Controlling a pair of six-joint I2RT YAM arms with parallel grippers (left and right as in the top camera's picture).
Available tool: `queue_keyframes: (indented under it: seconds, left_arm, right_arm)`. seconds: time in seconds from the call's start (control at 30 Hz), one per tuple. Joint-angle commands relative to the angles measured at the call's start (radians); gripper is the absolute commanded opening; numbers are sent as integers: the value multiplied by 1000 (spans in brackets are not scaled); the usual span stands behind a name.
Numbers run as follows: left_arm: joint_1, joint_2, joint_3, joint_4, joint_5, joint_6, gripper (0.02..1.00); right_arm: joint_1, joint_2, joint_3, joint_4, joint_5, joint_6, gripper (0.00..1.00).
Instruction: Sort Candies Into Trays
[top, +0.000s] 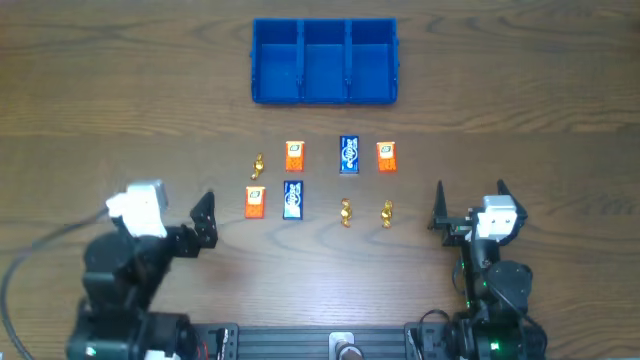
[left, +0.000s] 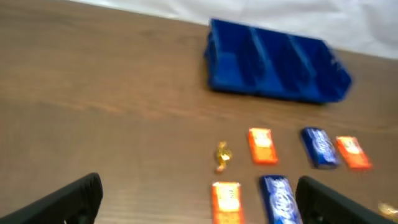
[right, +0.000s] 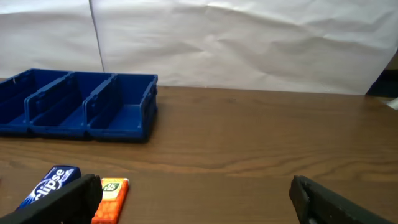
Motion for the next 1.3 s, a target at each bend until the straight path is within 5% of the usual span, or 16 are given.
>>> queue_keyframes:
  seconds: [0.03,0.4,0.93,1.3]
  left_arm:
    - [-58,382,281,-130,75,25,1000]
    - [-217,1104,355,-23,46,-43,1000]
    - [-304,1307,365,2,-130,-105,963]
    - [-345,1327,376,3,-179,-164,579]
  right_arm:
    - [0,-7,-3,-2,-5,-11,998]
    - [0,-7,-3,-2,-5,-11,996]
    - [0,-7,-3,-2,-5,-11,998]
    - [0,-7,-3,-2,-5,-11,998]
